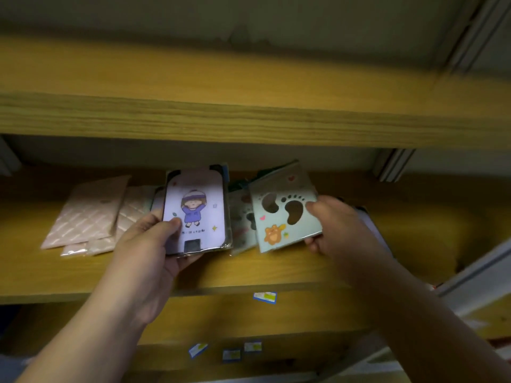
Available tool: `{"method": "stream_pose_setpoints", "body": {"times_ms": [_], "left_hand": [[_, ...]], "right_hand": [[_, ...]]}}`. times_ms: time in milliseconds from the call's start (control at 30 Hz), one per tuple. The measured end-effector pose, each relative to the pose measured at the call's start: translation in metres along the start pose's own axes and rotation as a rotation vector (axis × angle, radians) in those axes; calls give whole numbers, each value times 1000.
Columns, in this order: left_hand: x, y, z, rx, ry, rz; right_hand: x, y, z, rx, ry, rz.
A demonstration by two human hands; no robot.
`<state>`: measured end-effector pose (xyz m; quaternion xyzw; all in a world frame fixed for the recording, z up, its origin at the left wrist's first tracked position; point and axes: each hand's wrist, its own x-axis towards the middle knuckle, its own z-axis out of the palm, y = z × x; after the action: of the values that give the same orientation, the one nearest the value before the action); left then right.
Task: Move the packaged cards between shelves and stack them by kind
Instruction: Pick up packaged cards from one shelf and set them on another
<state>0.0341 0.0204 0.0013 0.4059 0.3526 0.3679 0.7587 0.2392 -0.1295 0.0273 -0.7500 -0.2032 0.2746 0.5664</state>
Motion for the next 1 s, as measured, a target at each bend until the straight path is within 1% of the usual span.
{"method": "stream_pose_setpoints", "body": {"times_ms": [133, 233, 333, 400, 533, 633, 700, 733, 900, 1000], "left_hand": [[-27, -5, 20, 59, -27, 49], [-54, -11, 39, 81, -34, 86], [-89, -22, 63, 149, -20, 93], [-117, -35, 81, 184, -20, 92], [-176, -63, 118, 197, -36, 93], [-214, -88, 141, 190, -34, 95], [-238, -110, 163, 200, -42, 95], [-244, -115, 167, 198, -48, 93], [-290, -156, 232, 254, -142, 16], [-304, -171, 276, 282, -222, -6]], "right_hand": [[-20, 3, -30, 294, 43, 75], [-45, 13, -58, 372, 63, 67], [-76, 24, -94, 499, 44, 61], [-99, 35, -122, 509, 1, 47], [-148, 56, -184, 479, -148, -35], [-182, 68, -232, 505, -189, -89], [-203, 77, -268, 532, -174, -114], [-205, 79, -275, 531, -159, -100], [-225, 102, -357, 537, 37, 19], [-232, 114, -401, 577, 127, -11]]}}
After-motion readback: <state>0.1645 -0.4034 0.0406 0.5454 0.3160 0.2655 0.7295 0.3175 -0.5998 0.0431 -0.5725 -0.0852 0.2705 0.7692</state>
